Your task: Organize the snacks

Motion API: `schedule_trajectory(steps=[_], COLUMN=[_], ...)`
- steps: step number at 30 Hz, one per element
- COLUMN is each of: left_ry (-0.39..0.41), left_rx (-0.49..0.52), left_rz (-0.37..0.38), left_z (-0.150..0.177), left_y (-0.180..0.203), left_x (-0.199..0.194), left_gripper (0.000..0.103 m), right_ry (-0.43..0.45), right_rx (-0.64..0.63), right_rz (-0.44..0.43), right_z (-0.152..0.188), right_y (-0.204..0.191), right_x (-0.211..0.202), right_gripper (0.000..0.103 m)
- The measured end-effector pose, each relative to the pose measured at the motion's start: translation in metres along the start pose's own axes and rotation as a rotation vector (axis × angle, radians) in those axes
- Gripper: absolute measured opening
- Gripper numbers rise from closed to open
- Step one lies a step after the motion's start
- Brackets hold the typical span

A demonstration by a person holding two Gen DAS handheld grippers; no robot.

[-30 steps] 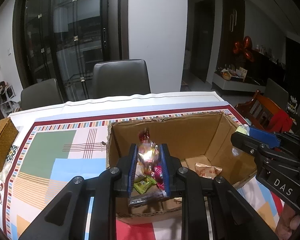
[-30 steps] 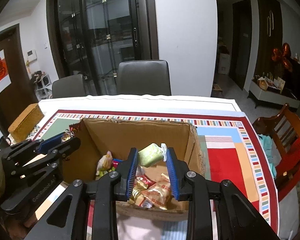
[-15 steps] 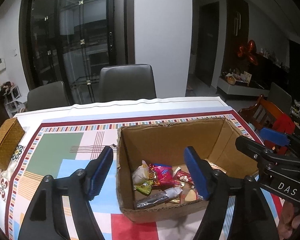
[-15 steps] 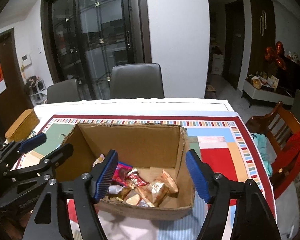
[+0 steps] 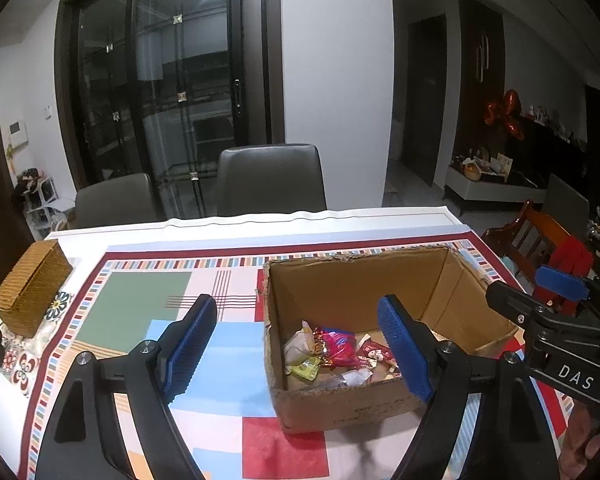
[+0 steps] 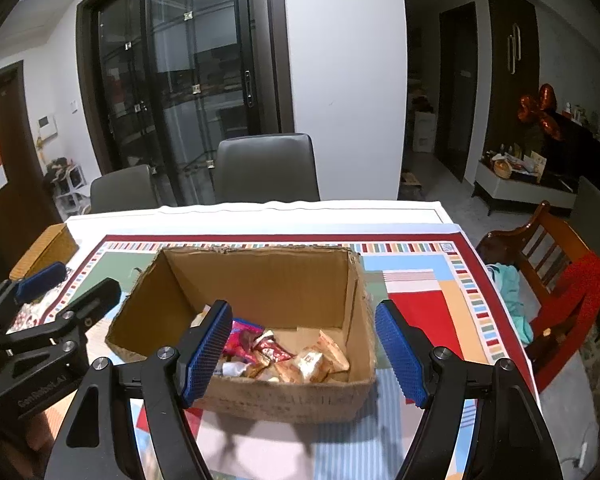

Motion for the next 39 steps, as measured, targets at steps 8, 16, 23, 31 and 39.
schedule_trajectory(steps=[8,16,23,31,39], left_ry=[0.01,0.001,-0.009,-0.013,-0.015], left_rx=[0.002,0.01,0.009,0.01,0.008], left_rz=[-0.023,-0.03,-0.034,-0.03,-0.018], left_z=[0.003,0.016,0.029,0.042,0.057], left_y=[0.0,0.003,0.005,0.008,0.011], left_x=[-0.019,-0.037,-0.053,-0.071,-0.094], left_gripper=[0.083,0.083,0.083,0.083,0.083], right_ry=[0.009,0.017,0.019,0.02,0.018], right_rx=[0.011,0.011,0.006,0.011,0.022], right_rz=[0.01,0.03,0.042,0.049,0.045], right_z=[0.004,0.016,0.027,0.042,0.061], right_y=[0.002,0.003,0.003,0.006,0.005], right_x=[-0.017,-0.036,-0.05,-0.068,-0.09], right_gripper=[0.075,0.075,0.075,0.075,0.075])
Point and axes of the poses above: each gripper's, at about its wrist camera, not at the fingertips, and x roughly the way its jaws point, y to its right, z to its underside, the point moved 4 cm from there along x, roughly the way its jaws point, and after that the axes turned 2 degrees about z, right-handed, at the moved point
